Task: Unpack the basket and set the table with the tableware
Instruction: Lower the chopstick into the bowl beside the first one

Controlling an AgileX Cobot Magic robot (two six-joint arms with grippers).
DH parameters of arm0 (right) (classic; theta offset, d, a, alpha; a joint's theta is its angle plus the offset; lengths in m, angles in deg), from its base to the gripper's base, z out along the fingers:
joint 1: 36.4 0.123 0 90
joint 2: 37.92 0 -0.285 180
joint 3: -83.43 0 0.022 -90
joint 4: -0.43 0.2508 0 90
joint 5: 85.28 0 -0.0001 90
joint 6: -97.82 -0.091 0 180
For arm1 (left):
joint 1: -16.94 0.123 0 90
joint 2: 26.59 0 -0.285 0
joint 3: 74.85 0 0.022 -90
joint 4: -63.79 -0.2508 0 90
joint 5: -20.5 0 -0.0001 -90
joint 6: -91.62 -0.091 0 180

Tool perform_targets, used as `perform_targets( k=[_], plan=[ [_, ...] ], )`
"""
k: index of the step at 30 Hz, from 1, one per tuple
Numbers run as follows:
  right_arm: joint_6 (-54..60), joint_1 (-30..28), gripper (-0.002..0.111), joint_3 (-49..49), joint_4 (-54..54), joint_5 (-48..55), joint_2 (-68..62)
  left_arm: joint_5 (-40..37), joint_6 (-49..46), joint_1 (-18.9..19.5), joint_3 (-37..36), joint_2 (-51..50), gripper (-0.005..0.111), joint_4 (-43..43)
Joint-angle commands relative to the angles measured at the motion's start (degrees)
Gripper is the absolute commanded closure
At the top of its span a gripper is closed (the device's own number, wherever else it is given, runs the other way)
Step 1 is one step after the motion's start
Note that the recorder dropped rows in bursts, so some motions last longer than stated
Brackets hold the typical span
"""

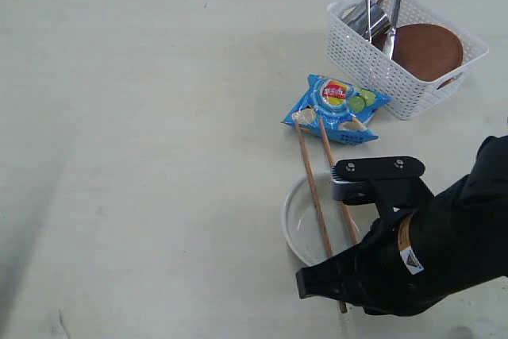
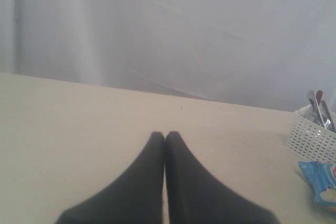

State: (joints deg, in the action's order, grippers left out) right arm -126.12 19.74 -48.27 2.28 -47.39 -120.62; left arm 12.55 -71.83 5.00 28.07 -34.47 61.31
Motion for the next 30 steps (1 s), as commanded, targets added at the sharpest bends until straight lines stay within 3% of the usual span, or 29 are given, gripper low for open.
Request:
perform_targets(
  k=[1, 30],
  plan=[
    [0.28, 0.06, 0.109, 0.3, -0.47, -0.3, -0.15, 0.03, -0.34, -0.15, -0.13, 0.08, 0.107, -0.55],
    [0.18, 0.06, 0.108, 0.3, -0.37, 1.23, -0.15, 0.03, -0.34, -0.15, -0.13, 0.08, 0.107, -0.55]
  ],
)
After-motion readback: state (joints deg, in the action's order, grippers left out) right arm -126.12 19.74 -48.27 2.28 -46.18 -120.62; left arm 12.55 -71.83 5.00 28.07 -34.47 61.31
